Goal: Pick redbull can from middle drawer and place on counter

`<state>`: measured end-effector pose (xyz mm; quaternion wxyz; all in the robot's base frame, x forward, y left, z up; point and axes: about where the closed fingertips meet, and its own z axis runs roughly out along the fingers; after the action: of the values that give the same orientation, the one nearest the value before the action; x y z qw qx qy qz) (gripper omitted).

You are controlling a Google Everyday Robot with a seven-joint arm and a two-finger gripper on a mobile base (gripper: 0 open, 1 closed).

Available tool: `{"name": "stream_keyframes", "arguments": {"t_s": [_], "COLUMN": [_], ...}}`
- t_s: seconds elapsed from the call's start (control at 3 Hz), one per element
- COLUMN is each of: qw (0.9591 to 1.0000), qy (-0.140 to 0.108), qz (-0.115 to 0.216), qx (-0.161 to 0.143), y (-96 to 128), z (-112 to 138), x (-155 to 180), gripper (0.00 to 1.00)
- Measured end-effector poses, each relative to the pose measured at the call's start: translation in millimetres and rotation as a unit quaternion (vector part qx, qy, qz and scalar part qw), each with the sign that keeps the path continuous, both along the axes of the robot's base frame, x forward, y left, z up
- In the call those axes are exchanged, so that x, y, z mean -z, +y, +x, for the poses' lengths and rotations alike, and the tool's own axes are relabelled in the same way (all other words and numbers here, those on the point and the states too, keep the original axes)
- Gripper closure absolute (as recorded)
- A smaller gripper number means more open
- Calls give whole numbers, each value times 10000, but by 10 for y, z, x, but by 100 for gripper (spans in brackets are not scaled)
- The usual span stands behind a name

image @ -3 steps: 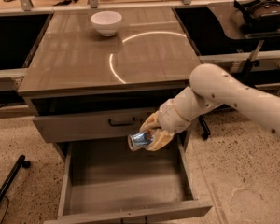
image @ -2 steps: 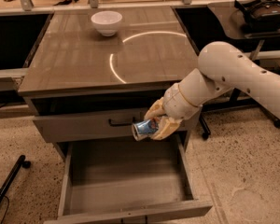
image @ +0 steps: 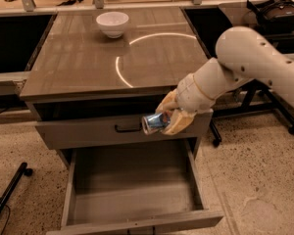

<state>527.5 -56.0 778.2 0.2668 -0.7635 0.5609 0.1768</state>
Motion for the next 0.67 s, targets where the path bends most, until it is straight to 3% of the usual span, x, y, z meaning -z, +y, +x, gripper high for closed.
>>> {"name": "stream_keyframes", "arguments": {"t_s": [0.33, 0.67], "qw": [9987, 9953], "qy": [-238, -327], "qz": [-97, -90], "qx": [430, 904], "y": [-153, -225], "z": [260, 522], "x": [-546, -938], "gripper": [100, 100]}}
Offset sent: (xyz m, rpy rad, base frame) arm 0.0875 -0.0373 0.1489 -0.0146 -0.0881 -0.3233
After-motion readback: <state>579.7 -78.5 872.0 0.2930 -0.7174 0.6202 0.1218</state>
